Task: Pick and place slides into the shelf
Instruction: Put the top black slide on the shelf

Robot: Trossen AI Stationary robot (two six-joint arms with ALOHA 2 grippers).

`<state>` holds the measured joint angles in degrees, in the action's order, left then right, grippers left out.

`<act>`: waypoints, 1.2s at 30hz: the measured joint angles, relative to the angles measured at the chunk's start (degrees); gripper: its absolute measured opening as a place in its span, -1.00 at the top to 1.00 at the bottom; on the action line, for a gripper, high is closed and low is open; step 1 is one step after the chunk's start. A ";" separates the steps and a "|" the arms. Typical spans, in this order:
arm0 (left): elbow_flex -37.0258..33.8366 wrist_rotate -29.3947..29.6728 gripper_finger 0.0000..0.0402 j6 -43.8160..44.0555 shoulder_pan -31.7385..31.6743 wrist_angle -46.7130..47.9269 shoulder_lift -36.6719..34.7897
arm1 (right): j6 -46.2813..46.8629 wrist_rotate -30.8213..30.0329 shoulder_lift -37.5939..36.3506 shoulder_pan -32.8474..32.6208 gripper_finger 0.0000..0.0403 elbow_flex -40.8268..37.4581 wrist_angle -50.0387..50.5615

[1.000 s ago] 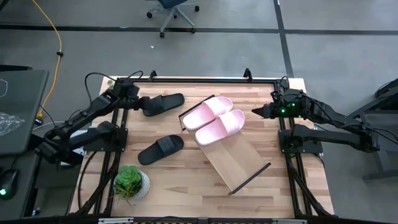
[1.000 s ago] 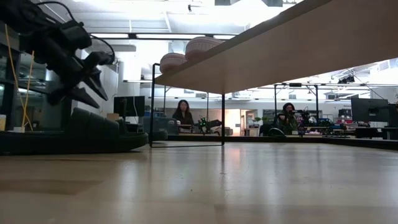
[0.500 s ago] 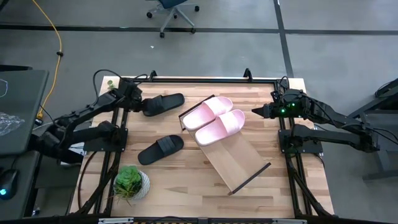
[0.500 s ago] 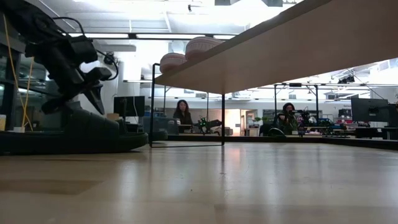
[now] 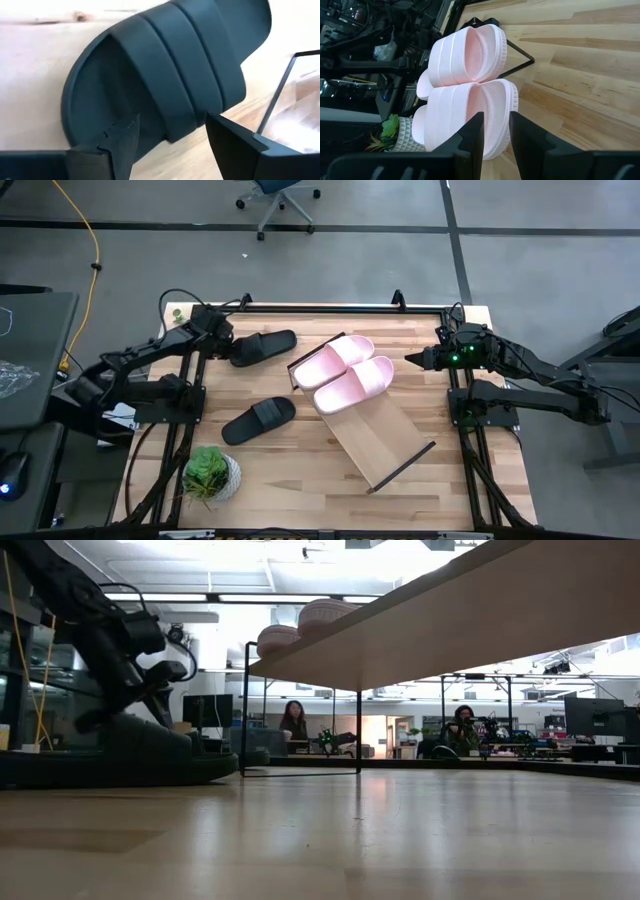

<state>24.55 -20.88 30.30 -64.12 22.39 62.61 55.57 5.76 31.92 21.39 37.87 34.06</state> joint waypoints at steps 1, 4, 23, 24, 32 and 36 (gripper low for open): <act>0.00 -0.05 -0.08 0.16 0.00 -0.62 0.37 | -0.02 0.00 0.00 -0.02 0.59 0.00 0.00; 0.00 -0.20 -0.08 1.21 0.00 -2.16 1.37 | -0.08 -0.04 0.00 0.00 0.59 0.00 0.00; -0.04 0.55 -0.08 1.63 0.00 -4.28 2.94 | -0.36 -0.94 0.00 0.00 0.59 0.00 0.92; -0.09 0.43 -0.08 1.81 0.00 -5.29 2.98 | -0.37 -1.06 0.00 -0.02 0.59 0.00 0.92; -0.06 0.47 -0.07 3.11 0.00 -9.40 2.99 | -0.50 -1.20 0.00 0.00 0.59 0.00 0.92; -0.06 0.73 -0.07 3.11 0.00 -9.48 2.99 | -0.52 -1.21 0.00 -0.01 0.59 0.00 0.92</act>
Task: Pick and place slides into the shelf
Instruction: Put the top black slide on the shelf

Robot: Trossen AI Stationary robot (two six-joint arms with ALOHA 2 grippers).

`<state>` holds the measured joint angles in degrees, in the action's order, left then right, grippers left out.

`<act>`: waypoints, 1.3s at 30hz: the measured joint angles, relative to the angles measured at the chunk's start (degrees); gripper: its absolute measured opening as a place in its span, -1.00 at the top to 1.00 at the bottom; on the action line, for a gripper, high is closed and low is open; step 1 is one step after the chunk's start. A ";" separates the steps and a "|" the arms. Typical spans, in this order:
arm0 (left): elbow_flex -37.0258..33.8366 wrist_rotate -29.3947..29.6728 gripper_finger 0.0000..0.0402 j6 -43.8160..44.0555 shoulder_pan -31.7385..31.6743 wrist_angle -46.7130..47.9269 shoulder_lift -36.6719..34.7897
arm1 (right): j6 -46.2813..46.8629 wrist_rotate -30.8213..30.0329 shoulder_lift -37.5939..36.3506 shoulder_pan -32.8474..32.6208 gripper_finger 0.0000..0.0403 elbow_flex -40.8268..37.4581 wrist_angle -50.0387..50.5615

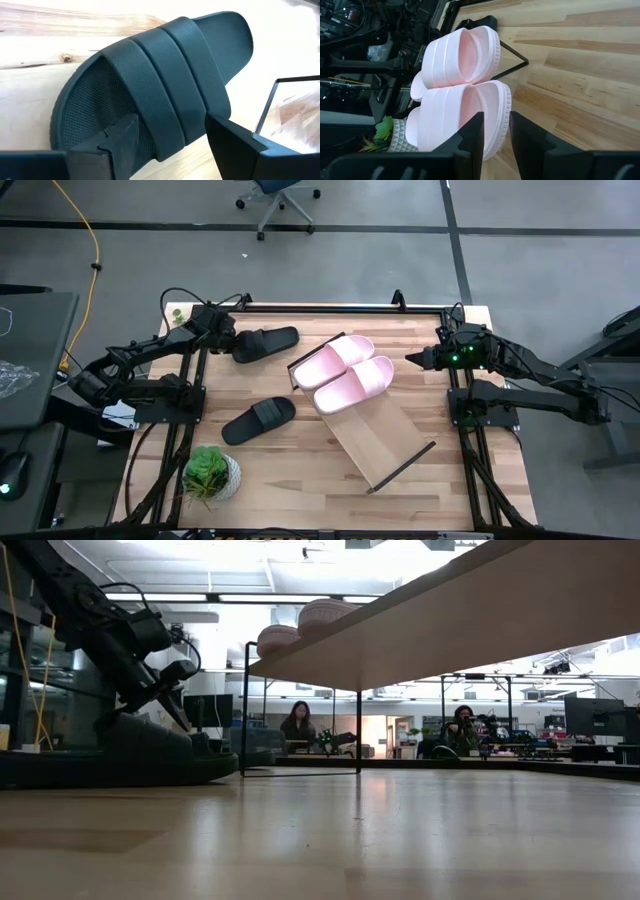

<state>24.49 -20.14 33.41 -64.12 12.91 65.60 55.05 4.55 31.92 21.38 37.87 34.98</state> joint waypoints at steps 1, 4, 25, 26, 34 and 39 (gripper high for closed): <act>0.00 0.11 -0.07 0.00 0.00 0.00 0.00 | -0.02 -0.02 0.00 0.00 0.59 0.00 0.00; 0.00 0.26 -0.07 0.00 0.00 0.00 0.00 | -0.02 -0.21 0.00 0.01 0.59 0.00 0.02; 0.06 -1.31 0.33 -0.37 0.00 -2.69 -0.02 | -0.07 -0.37 0.00 0.01 0.59 0.00 1.07; 0.07 -1.29 0.39 -0.40 0.00 -2.63 -0.02 | -0.07 -0.37 0.00 0.01 0.59 0.00 1.29; 0.07 -1.29 0.88 -1.53 0.00 -2.62 -0.06 | -0.07 -0.37 0.00 0.01 0.59 0.00 2.34; 0.07 -1.08 0.95 -1.56 0.00 -2.64 -0.09 | -0.09 -0.36 -0.01 0.01 0.59 0.00 2.52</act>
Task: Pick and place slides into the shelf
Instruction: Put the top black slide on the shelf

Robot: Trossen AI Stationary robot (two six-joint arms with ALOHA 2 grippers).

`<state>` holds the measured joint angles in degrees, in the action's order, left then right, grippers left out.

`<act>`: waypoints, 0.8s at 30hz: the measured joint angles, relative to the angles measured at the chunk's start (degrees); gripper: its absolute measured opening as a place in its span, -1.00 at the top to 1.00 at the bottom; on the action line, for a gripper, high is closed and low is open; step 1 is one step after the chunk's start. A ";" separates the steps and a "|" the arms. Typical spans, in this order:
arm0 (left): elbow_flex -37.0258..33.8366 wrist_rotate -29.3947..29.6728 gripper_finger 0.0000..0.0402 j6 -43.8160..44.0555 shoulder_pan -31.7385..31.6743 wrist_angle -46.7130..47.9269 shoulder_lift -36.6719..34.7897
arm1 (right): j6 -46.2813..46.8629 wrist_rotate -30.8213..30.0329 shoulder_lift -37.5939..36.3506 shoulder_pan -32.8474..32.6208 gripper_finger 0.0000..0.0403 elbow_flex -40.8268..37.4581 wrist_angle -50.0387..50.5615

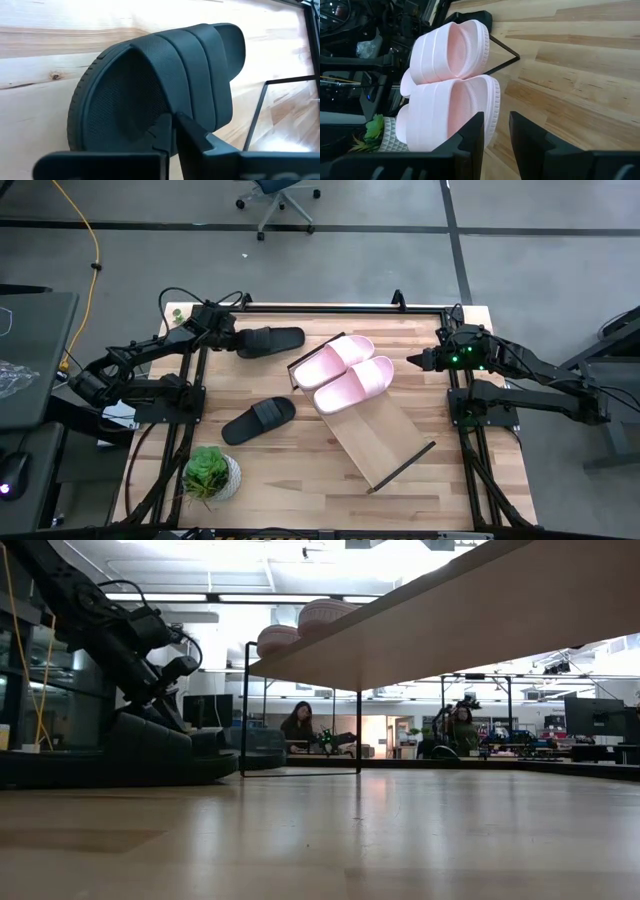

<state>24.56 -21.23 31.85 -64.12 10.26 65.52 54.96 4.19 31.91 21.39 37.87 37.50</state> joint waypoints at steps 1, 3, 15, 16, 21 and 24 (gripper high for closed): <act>0.00 0.04 0.93 -0.02 0.00 0.02 0.00 | 0.00 0.01 0.00 0.00 0.59 -0.01 0.04; 0.00 0.08 0.91 -0.08 0.00 0.00 0.00 | 0.00 0.01 0.00 -0.01 0.59 0.00 0.02; 0.00 -0.05 0.80 -0.04 0.00 0.26 0.02 | -0.02 0.01 0.01 0.00 0.59 0.00 0.02; 0.00 -0.03 0.75 -0.12 0.00 0.27 0.02 | -0.02 0.01 0.00 0.00 0.59 0.00 0.02; 0.00 -0.58 0.47 -0.91 0.04 -0.25 0.02 | -0.02 0.01 0.00 0.00 0.59 0.00 0.02; 0.00 -0.62 0.34 -0.95 0.04 -0.28 0.02 | 0.00 0.01 0.00 -0.01 0.59 0.00 0.02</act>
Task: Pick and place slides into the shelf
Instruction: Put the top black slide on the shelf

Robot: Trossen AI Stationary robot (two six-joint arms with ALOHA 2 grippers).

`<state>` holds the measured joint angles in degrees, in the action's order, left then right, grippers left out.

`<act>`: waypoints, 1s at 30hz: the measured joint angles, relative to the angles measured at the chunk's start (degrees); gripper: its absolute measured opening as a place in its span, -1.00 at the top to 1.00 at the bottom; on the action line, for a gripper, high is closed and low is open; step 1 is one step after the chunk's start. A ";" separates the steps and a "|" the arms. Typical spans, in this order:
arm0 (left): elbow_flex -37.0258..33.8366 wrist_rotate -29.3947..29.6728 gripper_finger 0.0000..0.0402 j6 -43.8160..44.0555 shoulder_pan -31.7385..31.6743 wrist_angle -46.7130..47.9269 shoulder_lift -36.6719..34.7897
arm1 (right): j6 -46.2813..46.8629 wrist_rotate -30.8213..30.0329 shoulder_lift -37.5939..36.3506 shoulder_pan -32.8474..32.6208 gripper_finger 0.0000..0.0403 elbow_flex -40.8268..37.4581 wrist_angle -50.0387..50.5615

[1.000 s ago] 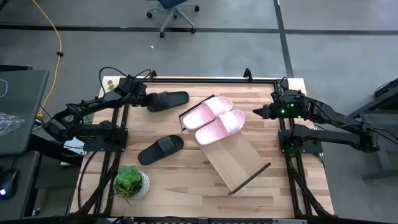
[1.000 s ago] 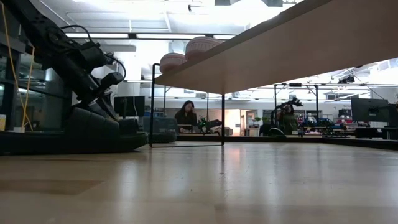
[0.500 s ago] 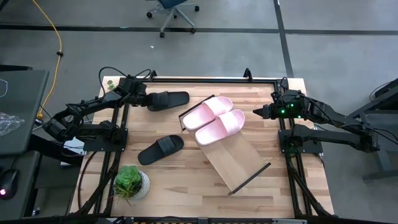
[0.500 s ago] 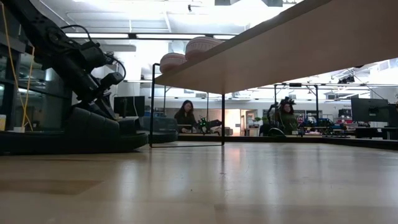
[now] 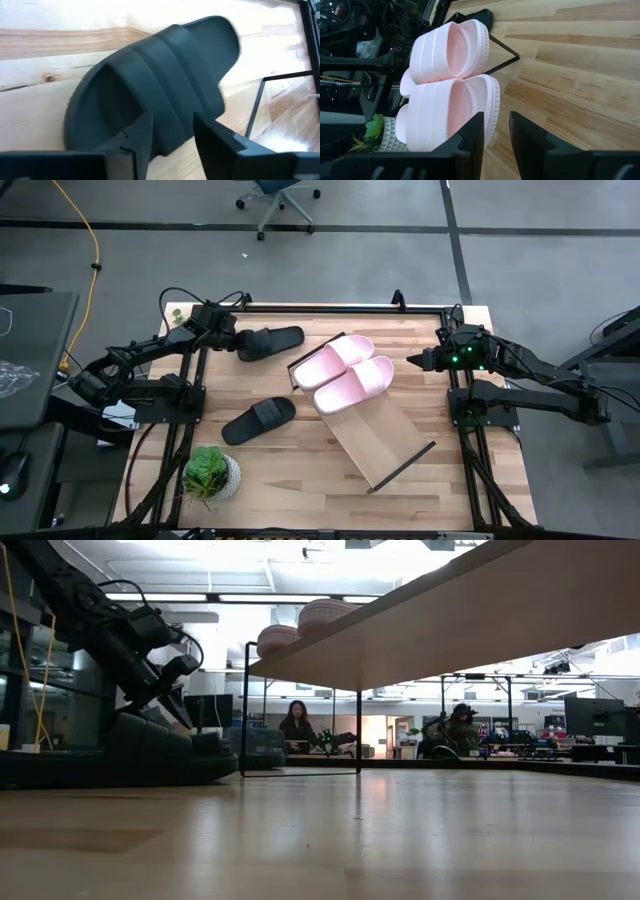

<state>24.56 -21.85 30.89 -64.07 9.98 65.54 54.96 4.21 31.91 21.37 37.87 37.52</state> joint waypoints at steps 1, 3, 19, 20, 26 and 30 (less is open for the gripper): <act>0.00 0.05 0.31 0.02 0.00 -0.03 0.13 | 0.00 0.00 0.01 0.01 0.59 0.00 0.00; 0.00 0.24 0.27 0.21 0.00 -0.09 0.87 | 0.00 0.00 0.01 -0.01 0.59 0.00 0.00; -0.72 -1.11 0.41 3.11 2.25 -8.62 8.09 | 0.46 0.07 0.01 -0.03 0.59 0.00 -0.02; -1.51 -1.19 0.40 4.20 2.21 -10.17 8.29 | 0.46 0.06 0.01 -0.03 0.59 0.00 -0.02; -6.90 -1.77 0.39 9.67 2.21 -21.22 8.41 | 0.48 0.04 0.01 -0.03 0.59 0.00 0.00; -7.72 -2.01 0.43 9.88 2.21 -23.42 8.44 | 0.48 0.04 0.01 -0.03 0.59 0.00 -0.01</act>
<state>16.84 -23.86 40.77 -61.87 -13.45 73.97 55.44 4.25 31.92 21.34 37.86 37.51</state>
